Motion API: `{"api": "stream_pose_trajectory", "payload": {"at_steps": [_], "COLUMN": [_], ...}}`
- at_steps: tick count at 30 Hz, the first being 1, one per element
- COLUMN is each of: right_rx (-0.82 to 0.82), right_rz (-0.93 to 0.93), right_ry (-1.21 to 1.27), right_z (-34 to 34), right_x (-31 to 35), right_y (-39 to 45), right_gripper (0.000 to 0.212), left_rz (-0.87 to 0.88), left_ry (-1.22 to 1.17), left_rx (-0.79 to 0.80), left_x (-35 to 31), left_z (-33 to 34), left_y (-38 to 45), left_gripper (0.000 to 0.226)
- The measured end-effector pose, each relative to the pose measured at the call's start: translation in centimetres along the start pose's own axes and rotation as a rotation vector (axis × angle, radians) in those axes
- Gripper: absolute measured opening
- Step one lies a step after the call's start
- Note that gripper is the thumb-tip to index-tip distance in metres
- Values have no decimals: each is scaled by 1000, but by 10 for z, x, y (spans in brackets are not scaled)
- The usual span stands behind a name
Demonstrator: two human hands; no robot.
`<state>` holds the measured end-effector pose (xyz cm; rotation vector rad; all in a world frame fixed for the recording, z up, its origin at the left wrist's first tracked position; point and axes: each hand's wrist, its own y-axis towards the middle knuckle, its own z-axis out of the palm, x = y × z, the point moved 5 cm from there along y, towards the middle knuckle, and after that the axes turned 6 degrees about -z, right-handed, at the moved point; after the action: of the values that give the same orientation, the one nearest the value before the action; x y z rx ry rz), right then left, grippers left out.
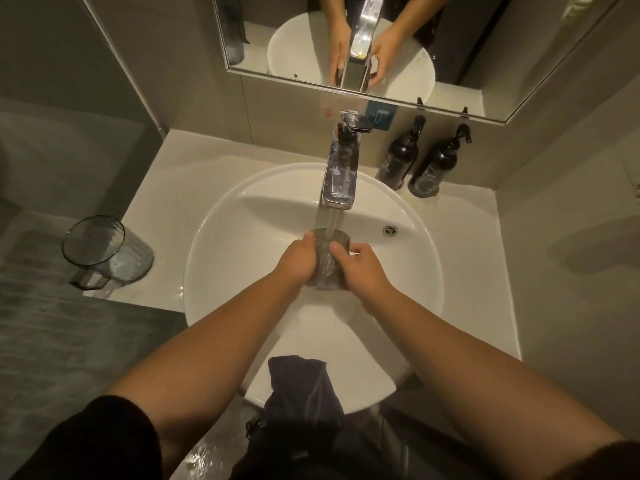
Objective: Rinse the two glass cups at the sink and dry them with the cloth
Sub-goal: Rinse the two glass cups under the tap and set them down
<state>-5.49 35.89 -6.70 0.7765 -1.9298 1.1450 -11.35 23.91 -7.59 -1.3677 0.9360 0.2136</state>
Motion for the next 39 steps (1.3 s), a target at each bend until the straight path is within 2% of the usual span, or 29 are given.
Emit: {"api": "stream_pose_trajectory", "payload": {"at_steps": [1, 3, 5, 7, 8, 9, 11, 12, 14, 17, 18, 20, 22, 24, 27, 29, 31, 32, 33, 34, 36, 37, 39], "right_rx": [-19, -57, -69, -27, -4, -18, -153, -238, -280, -132, -67, -7, -6, -20, -1, -96, -254, -273, -214, -84, 205, 319, 485], "right_rz": [-15, -70, -163, -291, -338, -375, -444, -504, -706, -969, -1001, -996, -1016, -1048, -989, -933, -744, -595, -418, -228, 89, 159, 131], "right_ry": [-92, -265, -356, -376, -371, -350, -293, -280, -342, -780, -900, -989, -1038, -1044, -901, -688, -416, -312, -226, -136, -28, -28, -24], "right_z": [-1, -1, -2, -5, -10, -18, -44, -57, -70, -58, -52, -46, -42, -41, -44, -50, -62, -66, -65, -58, -37, -28, -11], "right_x": [2, 7, 14, 22, 29, 38, 69, 93, 146, 204, 208, 201, 180, 165, 164, 158, 134, 115, 93, 71, 41, 35, 39], "right_y": [-2, -5, -7, -7, -7, -6, -3, -3, -3, -1, 2, 6, 1, -9, -14, -23, -32, -36, -36, -35, -38, -41, -44], "right_gripper": [64, 57, 45, 29, 29, 29, 20, 33, 56, 65, 62, 59, 61, 66, 69, 65, 60, 56, 50, 44, 47, 50, 46], "left_rz": [-17, -74, -96, -146, -180, -211, -260, -288, -329, -354, -358, -366, -369, -364, -365, -372, -380, -372, -352, -328, -235, -163, 25], "left_ry": [35, -11, -132, -281, -356, -419, -531, -573, -613, -651, -676, -710, -712, -685, -641, -585, -553, -539, -517, -506, -458, -418, -309], "left_rx": [-29, 13, 69, 99, 119, 133, 141, 148, 170, 177, 174, 161, 161, 159, 144, 150, 161, 165, 162, 158, 149, 151, 169], "left_x": [0, 4, 6, 11, 14, 16, 18, 19, 18, 10, 6, 2, 1, 2, 5, 8, 12, 14, 16, 18, 23, 22, 18], "left_z": [1, 9, 14, 12, 9, 7, 4, 5, 8, 12, 13, 12, 9, 3, -6, -10, -15, -18, -22, -24, -29, -31, -37], "left_y": [0, -2, -7, -7, -7, -7, -5, -4, -3, -8, -10, -12, -13, -16, -23, -29, -37, -41, -45, -50, -57, -63, -75], "left_gripper": [60, 62, 52, 49, 51, 52, 55, 55, 48, 28, 28, 37, 43, 36, 27, 29, 33, 33, 31, 29, 32, 35, 36]}}
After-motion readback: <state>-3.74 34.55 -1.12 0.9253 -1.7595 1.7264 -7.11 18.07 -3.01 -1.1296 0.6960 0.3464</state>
